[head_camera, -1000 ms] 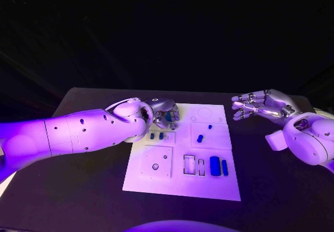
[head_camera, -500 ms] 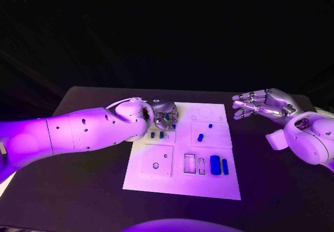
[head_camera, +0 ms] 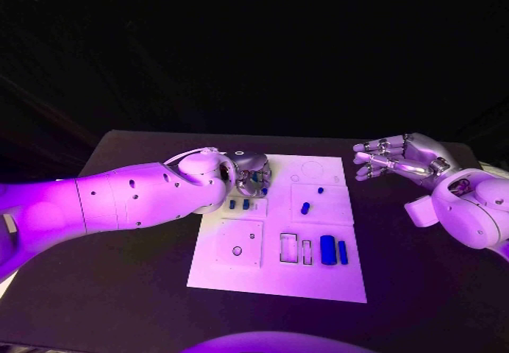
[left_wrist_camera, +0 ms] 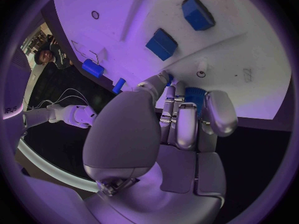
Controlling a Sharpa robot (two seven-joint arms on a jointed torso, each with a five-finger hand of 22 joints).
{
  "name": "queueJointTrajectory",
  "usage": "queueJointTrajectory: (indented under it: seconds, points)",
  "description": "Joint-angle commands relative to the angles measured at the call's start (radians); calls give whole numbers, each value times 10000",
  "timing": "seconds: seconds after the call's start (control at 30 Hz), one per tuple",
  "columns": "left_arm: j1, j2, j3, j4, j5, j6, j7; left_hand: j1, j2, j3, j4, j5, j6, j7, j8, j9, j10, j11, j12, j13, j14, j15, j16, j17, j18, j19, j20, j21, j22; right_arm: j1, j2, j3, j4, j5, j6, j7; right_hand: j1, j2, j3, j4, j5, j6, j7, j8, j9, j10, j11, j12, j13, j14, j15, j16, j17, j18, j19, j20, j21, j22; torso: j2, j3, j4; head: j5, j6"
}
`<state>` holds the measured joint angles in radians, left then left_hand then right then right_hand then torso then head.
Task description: Assemble the parts on the task board
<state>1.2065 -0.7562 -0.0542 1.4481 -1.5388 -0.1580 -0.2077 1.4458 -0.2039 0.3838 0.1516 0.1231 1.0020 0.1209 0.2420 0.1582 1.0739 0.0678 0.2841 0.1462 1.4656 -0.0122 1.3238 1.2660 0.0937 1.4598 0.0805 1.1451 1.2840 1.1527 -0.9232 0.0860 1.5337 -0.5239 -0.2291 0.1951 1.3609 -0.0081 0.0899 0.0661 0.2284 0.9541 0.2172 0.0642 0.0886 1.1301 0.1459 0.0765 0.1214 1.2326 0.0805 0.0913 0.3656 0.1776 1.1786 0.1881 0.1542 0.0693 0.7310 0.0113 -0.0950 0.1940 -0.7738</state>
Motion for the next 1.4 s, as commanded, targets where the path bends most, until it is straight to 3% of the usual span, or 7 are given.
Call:
queueJointTrajectory:
  seconds: [0.03,0.63,0.93,1.4]
  points:
    - [-81,54,-21,-33,-85,65,1,10,85,80,-6,50,52,7,-65,-17,77,-22,-44,-19,463,-64,-1,-35,-105,143,8,59,35,-6,13,3,4,0,129,68,22,88,-20,-52,61,-66,-8,2,-13,-37,4,44,-16,-10,45,-50,-9,60,61,-14,-61,-14,-6,0,2,1,-7]
    - [-139,93,-20,25,-63,342,-54,56,93,256,-40,54,224,27,-122,-39,281,-37,-106,-102,461,-84,-32,-158,-155,204,-11,346,257,-6,3,3,16,-1,144,63,22,88,-20,-52,61,-66,-8,2,-13,-37,4,44,-16,-10,45,-50,-9,60,61,-14,-61,-14,-3,5,0,-36,-61]
    - [-144,112,-19,44,-91,431,-164,584,256,1088,-553,73,711,97,-223,-48,872,-62,-370,-205,454,-123,3,-271,-190,226,-51,580,471,-6,8,3,18,-2,146,62,22,88,-20,-52,61,-66,-8,2,-13,-37,4,44,-16,-10,45,-50,-9,60,61,-14,-61,-14,-3,4,4,-33,-82]
    - [-159,80,12,141,-116,67,-57,341,112,1891,-1099,65,898,244,-654,-151,1236,35,-1071,-285,420,-45,31,-447,-238,236,-12,852,731,-6,9,3,34,-8,155,65,22,88,-20,-52,61,-66,-8,2,-13,-37,4,44,-16,-10,45,-50,-9,60,61,-14,-61,-14,-7,9,6,4,-61]
